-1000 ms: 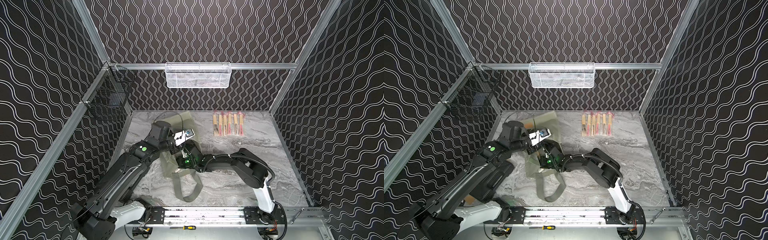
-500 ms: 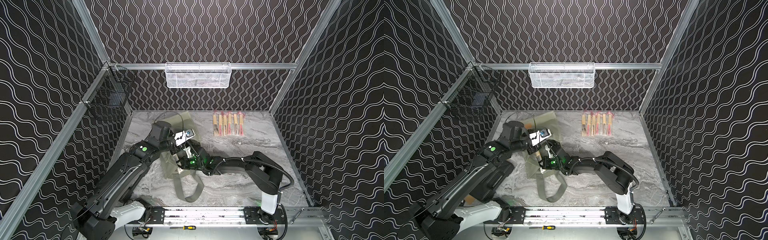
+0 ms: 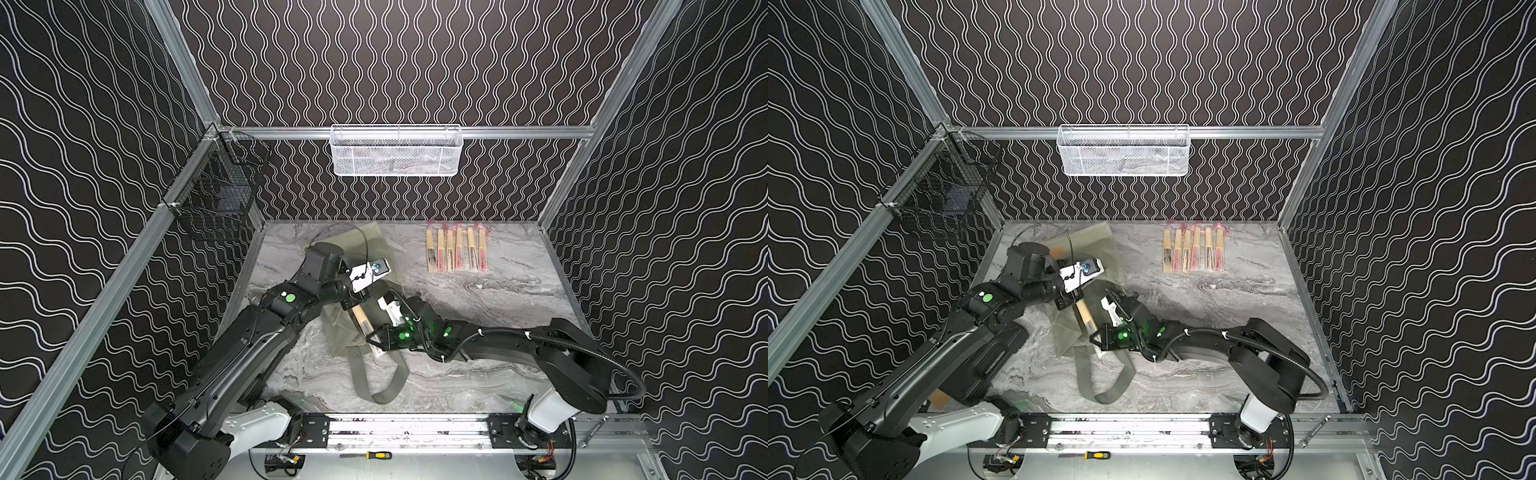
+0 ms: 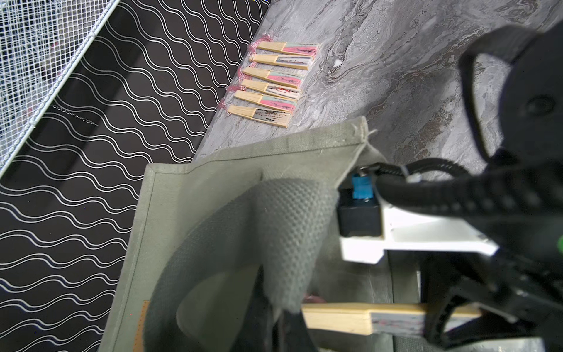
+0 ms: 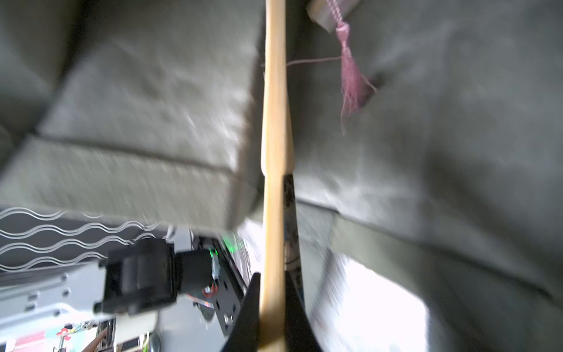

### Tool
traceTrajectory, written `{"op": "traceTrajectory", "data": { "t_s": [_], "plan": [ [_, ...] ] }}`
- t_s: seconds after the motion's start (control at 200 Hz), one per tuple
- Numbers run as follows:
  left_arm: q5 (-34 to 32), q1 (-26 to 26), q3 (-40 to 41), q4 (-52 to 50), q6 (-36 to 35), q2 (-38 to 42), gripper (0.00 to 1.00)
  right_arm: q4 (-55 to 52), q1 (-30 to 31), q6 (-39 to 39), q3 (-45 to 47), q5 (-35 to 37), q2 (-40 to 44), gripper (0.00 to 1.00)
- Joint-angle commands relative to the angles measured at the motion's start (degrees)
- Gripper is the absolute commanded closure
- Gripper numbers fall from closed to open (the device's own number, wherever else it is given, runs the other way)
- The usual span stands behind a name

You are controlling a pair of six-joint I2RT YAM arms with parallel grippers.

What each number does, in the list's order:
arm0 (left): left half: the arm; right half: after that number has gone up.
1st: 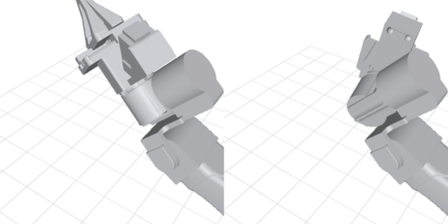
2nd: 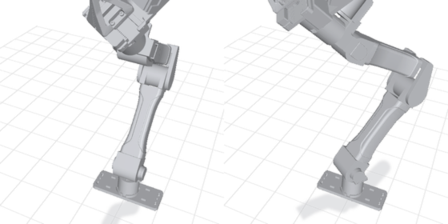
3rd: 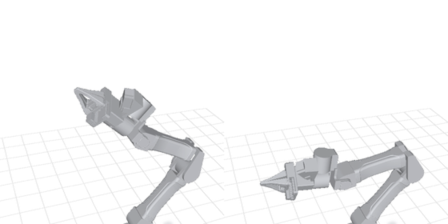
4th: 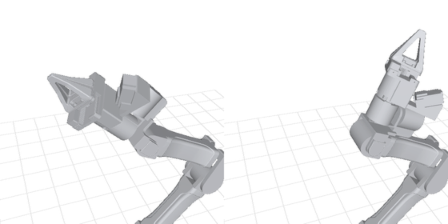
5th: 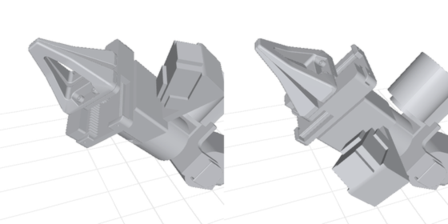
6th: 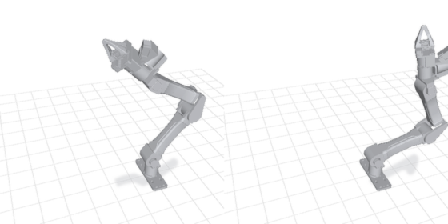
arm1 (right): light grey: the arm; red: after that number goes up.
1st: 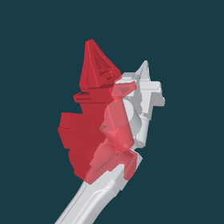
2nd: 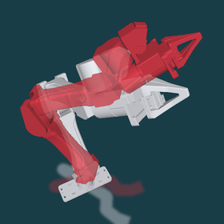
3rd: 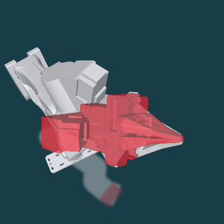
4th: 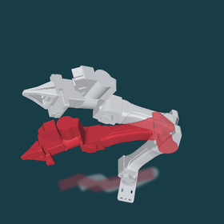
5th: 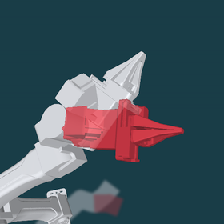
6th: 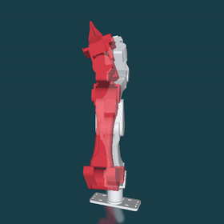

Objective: Take out the folding fans from the tote bags
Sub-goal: Pick up the folding fan from the canvas bag.

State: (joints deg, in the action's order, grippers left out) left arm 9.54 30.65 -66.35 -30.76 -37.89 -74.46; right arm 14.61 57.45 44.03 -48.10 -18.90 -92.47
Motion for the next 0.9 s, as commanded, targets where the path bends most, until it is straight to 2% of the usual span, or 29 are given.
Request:
{"op": "traceTrajectory", "data": {
  "t_s": [0.0,0.15,0.415,0.891],
  "plan": [
    [0.13,-0.05,0.05,2.12,-0.12,-0.24,1.0,-3.71,0.38,-2.73,2.1,-1.6,2.89,0.89],
    [0.11,0.02,-0.1,2.02,-0.17,-0.26,1.0,-10.99,0.43,-5.66,4.12,-2.02,7.47,0.9],
    [0.13,0.0,-0.11,1.96,-0.17,-0.69,1.0,-24.59,0.71,-11.52,7.6,-2.4,20.51,0.9],
    [-0.3,-0.05,0.77,2.96,-0.88,-1.1,1.0,-52.98,2.68,-12.01,5.63,0.46,39.72,0.89]
  ]
}}
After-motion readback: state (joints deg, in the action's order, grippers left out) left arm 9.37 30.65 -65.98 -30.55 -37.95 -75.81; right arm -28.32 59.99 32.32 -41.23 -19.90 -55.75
